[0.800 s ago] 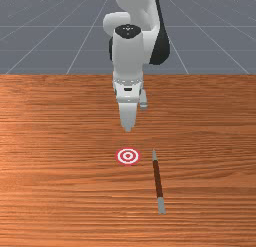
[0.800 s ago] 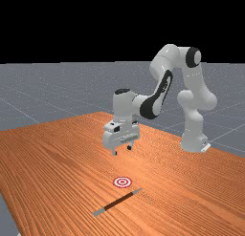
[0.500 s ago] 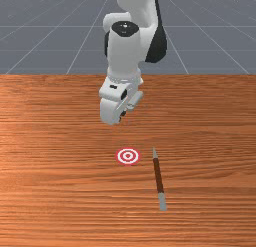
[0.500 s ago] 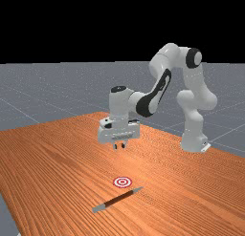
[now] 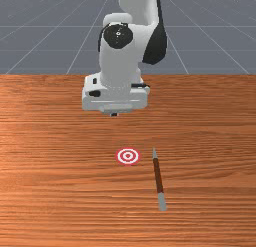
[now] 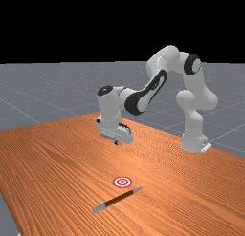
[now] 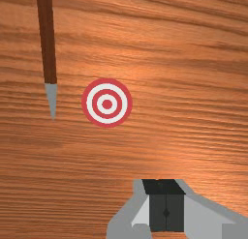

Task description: Pick up the pen and put it to the marker

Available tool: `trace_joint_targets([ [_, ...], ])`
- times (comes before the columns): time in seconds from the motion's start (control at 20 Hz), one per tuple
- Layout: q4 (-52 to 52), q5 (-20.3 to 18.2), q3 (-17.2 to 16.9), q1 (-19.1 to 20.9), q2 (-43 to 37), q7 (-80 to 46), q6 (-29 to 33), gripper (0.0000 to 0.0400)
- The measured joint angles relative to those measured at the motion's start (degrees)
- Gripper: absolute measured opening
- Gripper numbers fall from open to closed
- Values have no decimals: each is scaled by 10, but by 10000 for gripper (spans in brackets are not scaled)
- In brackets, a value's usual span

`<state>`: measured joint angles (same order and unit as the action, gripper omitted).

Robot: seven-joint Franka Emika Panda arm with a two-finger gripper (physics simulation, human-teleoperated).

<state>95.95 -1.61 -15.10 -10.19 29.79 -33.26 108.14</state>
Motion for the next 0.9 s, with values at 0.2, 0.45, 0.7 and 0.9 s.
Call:
trace_joint_targets([
  [0.2,-9,-2,1,-2,2,-9,0,0],
  [0.45,-78,-37,30,-10,44,-19,2,0],
  [0.7,-227,-67,57,-15,153,-39,3,0],
  [0.9,-319,-77,63,-2,234,-46,6,252],
])
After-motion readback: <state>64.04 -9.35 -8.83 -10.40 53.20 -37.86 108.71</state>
